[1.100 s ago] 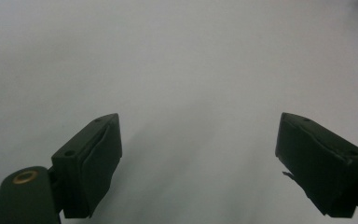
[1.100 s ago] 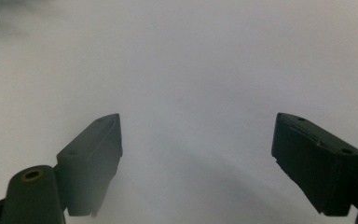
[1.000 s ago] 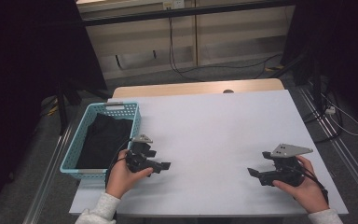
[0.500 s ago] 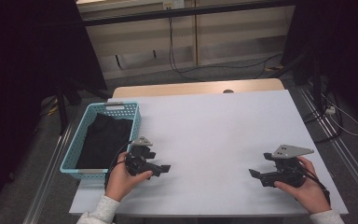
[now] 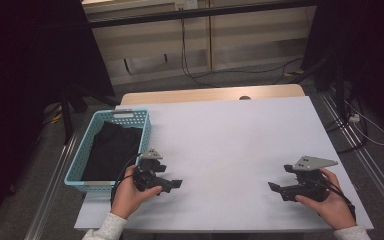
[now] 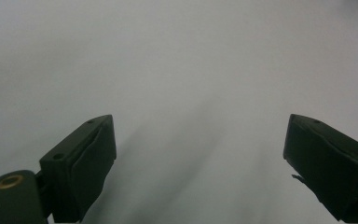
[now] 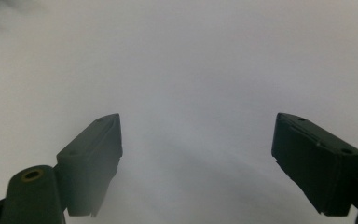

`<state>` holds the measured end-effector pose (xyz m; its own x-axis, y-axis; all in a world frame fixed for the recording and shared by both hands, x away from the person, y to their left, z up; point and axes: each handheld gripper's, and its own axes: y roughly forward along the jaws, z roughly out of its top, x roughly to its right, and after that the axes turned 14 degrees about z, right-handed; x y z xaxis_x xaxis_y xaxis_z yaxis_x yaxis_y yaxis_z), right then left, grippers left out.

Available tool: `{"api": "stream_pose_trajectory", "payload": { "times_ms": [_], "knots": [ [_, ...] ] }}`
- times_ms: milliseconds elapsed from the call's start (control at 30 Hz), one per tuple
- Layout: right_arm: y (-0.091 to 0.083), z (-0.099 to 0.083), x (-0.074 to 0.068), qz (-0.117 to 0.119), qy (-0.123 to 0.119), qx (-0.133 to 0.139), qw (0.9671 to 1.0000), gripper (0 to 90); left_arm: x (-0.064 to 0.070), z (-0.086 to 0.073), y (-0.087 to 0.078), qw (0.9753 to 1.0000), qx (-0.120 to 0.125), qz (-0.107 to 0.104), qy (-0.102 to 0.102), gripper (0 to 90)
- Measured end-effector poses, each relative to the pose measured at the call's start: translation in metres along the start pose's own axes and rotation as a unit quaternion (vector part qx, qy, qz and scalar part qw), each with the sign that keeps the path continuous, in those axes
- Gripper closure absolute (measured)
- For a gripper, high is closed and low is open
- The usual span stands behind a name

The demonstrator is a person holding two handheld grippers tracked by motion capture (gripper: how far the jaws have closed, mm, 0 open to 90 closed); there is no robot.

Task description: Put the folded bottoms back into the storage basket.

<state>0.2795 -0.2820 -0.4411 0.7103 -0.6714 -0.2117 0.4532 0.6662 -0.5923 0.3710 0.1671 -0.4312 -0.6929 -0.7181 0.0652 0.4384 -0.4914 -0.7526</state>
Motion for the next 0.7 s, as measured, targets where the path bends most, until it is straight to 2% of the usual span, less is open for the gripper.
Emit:
{"api": "stream_pose_trajectory", "payload": {
  "times_ms": [700],
  "knots": [
    [-0.0046,-0.0042,-0.0004,-0.001,0.0,-0.002,1.0,15.9,0.0027,-0.0044,-0.0016,1.0,0.006,-0.001,0.002,9.2]
  ]
}}
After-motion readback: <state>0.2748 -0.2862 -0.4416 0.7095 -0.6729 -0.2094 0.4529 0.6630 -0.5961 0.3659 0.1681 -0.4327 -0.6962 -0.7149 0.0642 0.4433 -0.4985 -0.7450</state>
